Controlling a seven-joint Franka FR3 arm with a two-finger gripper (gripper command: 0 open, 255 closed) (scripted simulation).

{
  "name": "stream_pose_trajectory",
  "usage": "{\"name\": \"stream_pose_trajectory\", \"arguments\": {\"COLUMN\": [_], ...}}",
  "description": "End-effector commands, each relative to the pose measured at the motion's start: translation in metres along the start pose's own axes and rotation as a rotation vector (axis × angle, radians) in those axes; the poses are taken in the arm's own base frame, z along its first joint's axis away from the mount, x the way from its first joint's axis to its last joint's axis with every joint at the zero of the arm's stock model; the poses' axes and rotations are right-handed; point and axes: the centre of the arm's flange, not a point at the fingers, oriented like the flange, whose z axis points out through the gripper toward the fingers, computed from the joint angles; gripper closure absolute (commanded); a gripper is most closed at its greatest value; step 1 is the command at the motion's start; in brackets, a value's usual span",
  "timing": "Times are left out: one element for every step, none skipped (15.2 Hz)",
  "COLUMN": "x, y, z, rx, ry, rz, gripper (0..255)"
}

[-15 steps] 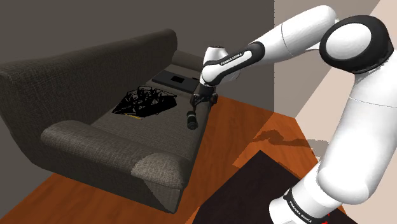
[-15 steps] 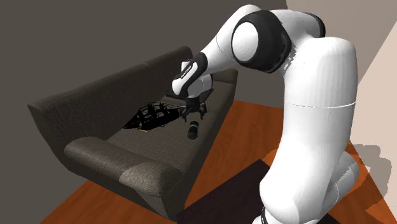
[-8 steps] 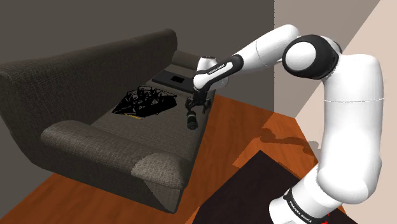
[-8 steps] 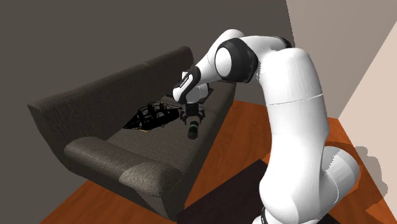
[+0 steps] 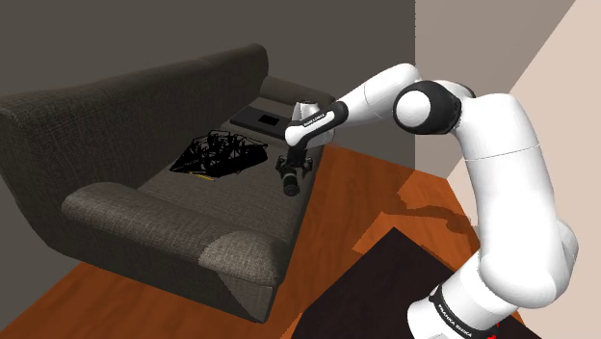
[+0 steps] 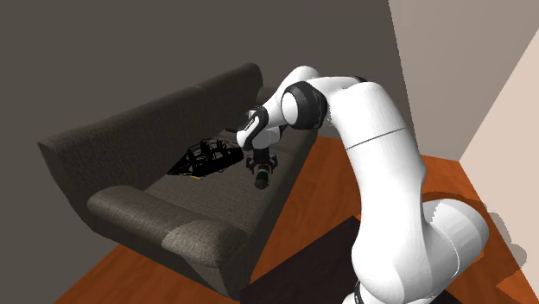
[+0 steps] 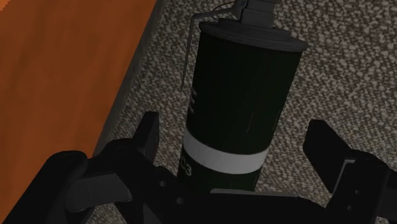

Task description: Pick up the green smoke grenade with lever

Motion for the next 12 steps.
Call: {"name": "stream_pose_trajectory", "arguments": {"x": [0.002,0.002,0.002,0.002,0.002,0.002,0.002,0.001,0.001,0.001,0.001,0.001], "y": [-0.002,-0.002,-0.003,-0.003,-0.003,-0.003,-0.003,-0.003,-0.003,-0.003,-0.003,-0.003], "z": [0.010,0.015,0.020,0.029,0.029,0.029,0.029,0.029,0.029,0.029,0.029,0.029], "rx": [0.000,0.000,0.000,0.000,0.000,0.000,0.000,0.000,0.000,0.000,0.000,0.000], "ry": [0.000,0.000,0.000,0.000,0.000,0.000,0.000,0.000,0.000,0.000,0.000,0.000], "rz": [0.001,0.001,0.001,0.001,0.001,0.001,0.001,0.001,0.001,0.001,0.001,0.001], "gripper": [0,0,0,0,0,0,255,255,255,255,255,255]}}
